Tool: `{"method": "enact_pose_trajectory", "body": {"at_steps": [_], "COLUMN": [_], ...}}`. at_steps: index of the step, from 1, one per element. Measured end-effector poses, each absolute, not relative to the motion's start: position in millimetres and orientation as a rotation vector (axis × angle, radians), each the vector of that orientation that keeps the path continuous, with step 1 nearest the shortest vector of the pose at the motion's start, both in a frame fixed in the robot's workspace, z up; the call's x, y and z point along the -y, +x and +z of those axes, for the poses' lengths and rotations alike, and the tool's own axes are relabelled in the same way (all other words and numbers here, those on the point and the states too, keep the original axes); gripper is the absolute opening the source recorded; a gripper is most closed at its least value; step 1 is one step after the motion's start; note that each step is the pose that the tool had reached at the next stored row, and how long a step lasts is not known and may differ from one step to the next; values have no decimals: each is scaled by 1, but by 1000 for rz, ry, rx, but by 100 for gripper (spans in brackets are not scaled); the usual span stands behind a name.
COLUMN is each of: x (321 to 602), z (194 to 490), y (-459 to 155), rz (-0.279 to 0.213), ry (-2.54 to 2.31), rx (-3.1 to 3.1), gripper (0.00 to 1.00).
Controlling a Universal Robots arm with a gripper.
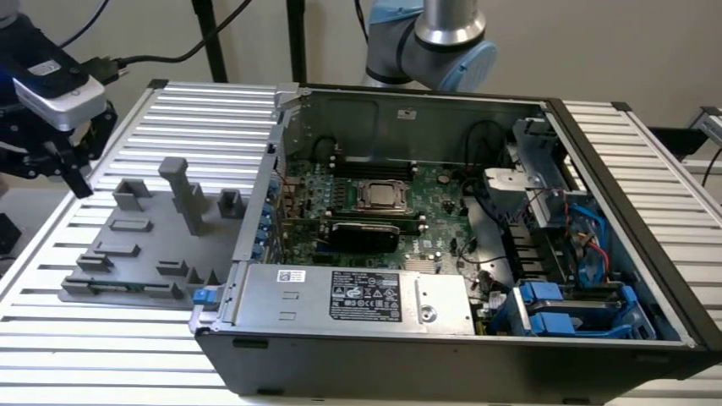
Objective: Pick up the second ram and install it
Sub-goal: 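Pick up the second ram and move it above second insertion slot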
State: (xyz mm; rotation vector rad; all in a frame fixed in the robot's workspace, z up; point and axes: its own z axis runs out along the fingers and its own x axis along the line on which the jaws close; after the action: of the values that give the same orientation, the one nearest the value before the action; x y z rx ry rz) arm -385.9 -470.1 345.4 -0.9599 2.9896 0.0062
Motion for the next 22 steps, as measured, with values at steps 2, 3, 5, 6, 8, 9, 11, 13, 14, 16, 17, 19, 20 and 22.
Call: {"method": "enact_pose_trajectory", "body": {"at_steps": [2, 3, 5, 6, 8, 9, 11, 13, 14, 16, 17, 19, 20, 22], "x": [470, 470, 470, 470, 470, 470, 470, 470, 470, 470, 470, 470, 470, 470], "z": [344, 343, 341, 341, 339, 338, 336, 335, 334, 332, 331, 330, 329, 327], "y": [-386, -386, -386, -386, -386, -386, -386, -386, -386, -386, -386, -386, -386, -386], "rz": [6, 6, 6, 6, 6, 6, 6, 6, 6, 6, 7, 7, 7, 7], "ry": [-1014, -1042, -1097, -1122, -1176, -1203, -1255, -1307, -1333, -1385, -1410, -1461, -1486, -1536], "rx": [-2972, -2962, -2942, -2933, -2912, -2901, -2879, -2856, -2844, -2819, -2806, -2780, -2767, -2740], "gripper": [11, 11, 11, 11, 11, 11, 11, 11, 11, 11, 11, 11, 11, 11]}}
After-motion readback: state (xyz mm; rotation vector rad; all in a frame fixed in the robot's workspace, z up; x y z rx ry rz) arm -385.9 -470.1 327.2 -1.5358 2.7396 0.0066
